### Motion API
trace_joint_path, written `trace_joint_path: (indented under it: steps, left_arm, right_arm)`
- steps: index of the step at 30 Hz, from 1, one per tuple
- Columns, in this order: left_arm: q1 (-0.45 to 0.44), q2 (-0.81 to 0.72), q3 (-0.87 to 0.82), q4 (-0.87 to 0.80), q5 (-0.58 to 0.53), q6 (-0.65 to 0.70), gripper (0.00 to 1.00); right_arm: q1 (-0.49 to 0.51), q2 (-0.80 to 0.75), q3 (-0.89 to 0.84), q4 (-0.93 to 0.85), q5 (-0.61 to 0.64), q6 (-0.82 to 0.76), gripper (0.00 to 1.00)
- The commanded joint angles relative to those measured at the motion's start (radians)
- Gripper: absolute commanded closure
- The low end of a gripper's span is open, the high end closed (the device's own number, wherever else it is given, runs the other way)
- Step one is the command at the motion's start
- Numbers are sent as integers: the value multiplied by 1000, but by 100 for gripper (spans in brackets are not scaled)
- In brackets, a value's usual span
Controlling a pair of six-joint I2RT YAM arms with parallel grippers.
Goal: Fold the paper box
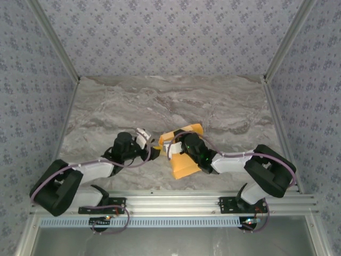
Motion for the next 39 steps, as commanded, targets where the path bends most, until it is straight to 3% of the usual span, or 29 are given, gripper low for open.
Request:
trace_joint_path:
  steps: [1,9,22,36,39]
  left_arm:
    - [-8,45,30,84,6,-26,36]
    - [-68,148,42,206,-49,-26,39]
    - [-68,122,47,177,-246,28,43]
    - [-69,107,73,154,-220,68,51]
    - [-69,123,99,133,-185,74,58]
  right_arm:
    - [13,-24,-9,-4,-15,19,100]
    - [35,-16,-8,8,38,39,100]
    - [30,-59,-19,-78,17,49,100]
    - [18,-49,3,-167,-14,63,100]
    - [13,-24,47,-210,4,80,100]
